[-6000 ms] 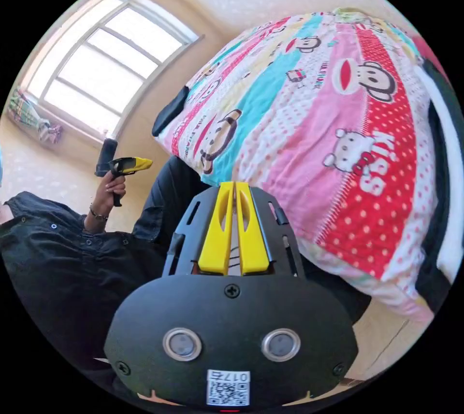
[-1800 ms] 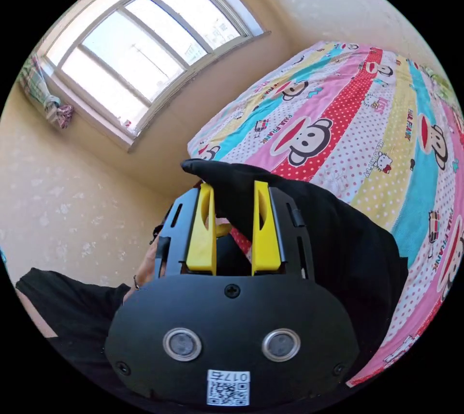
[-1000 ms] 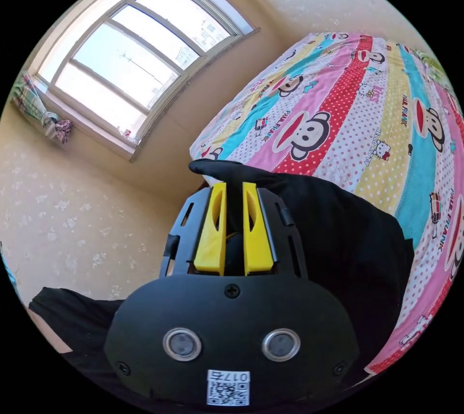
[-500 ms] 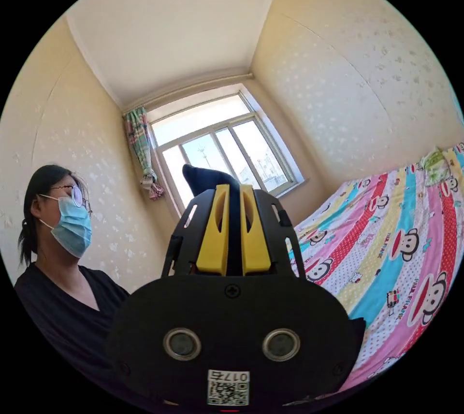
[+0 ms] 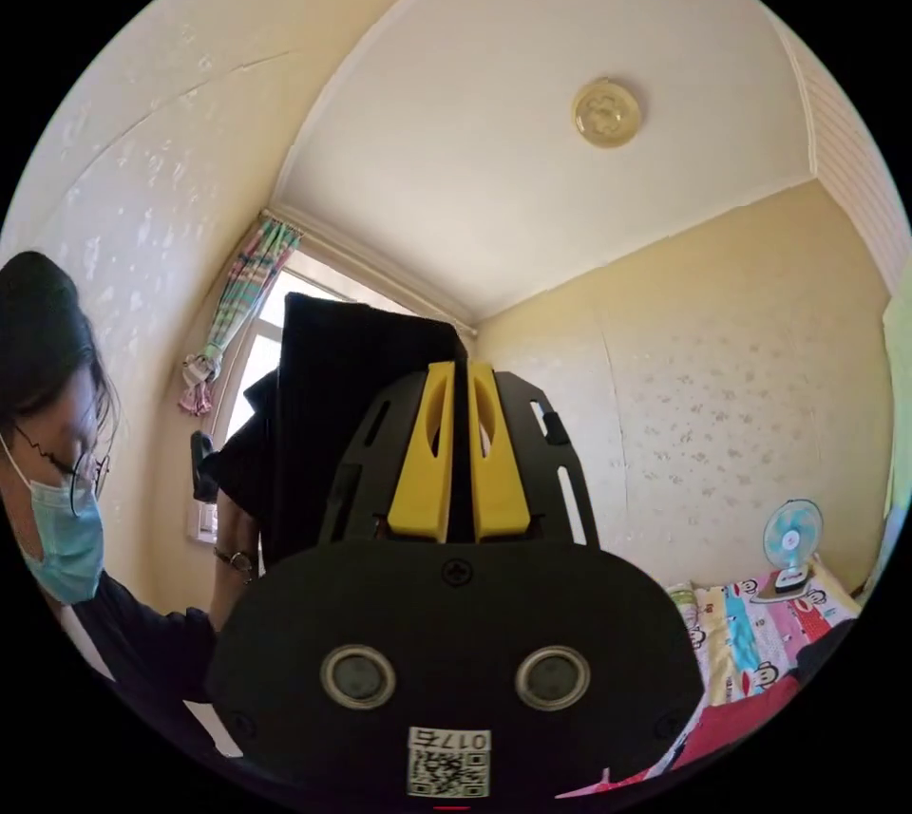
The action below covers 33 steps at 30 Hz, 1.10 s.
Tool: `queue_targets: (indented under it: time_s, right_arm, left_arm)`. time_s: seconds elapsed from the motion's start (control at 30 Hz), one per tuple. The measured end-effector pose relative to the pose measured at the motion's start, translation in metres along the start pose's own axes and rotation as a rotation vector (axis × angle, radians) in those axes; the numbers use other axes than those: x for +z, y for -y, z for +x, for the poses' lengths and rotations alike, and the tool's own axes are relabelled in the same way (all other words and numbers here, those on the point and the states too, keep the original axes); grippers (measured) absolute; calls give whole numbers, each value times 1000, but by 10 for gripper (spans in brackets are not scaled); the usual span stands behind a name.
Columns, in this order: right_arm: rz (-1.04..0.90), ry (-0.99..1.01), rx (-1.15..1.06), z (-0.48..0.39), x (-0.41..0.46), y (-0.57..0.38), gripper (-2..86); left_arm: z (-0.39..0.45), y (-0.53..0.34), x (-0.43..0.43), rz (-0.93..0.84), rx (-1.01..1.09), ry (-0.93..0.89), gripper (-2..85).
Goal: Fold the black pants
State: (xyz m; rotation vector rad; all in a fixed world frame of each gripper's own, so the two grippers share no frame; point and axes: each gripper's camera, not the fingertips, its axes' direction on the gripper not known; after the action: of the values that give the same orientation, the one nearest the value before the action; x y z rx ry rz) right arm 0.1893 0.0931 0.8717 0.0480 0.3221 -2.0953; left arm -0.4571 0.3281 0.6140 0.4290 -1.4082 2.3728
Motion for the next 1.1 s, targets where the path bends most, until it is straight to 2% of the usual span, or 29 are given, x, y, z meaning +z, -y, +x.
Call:
queue_targets:
  time_s: [0.17,0.27,0.43,0.53,0.63,0.7,0.73,0.77,0.8,0.83,0.87,0.93,1.0,1.1]
  right_arm:
    - [22,29,33,6,28,36,22]
    - [-21,-41,-15,1,45,32,21]
    - [-109,-171,3,30,102,-14,24]
    - [-181,-197,65,77,158,-44,25]
    - [-282,-277,120,151,252,-66,28]
    - [-376,-375,148,216,338,-80,31]
    - [-453,-448,168,266,399,-96,34]
    - [-538,-500,197,315,450,-125,38]
    - [-608,-521,234,338,470,-145,41]
    - [-788,-561,338,380,498,-192,54]
    - [-885,-596,364,403,505,-237,66]
    - [-891,-620,307,411,491,-300,75]
    - [-976,-593,243,413,466,-375,76]
    - [-1193,-539,292,410,394,-512,80]
  left_arm:
    - [43,-2,9,30,116,18,25]
    - [54,-24,10,25,184,37,24]
    - [19,-76,40,-68,190,48,25]
    - [-32,-108,89,-147,177,117,25]
    - [-118,-133,188,-264,159,192,32]
    - [-214,-161,297,-417,176,242,46]
    - [-242,-172,322,-478,156,270,53]
    - [-301,-200,360,-614,48,363,67]
    - [-353,-234,376,-721,-59,450,68]
    - [-373,-252,377,-752,-89,471,68]
    - [-407,-292,368,-781,-135,466,66]
    - [-444,-360,341,-824,-171,412,65]
    - [-480,-463,296,-989,-204,409,68]
    - [-502,-597,218,-1222,-333,360,83]
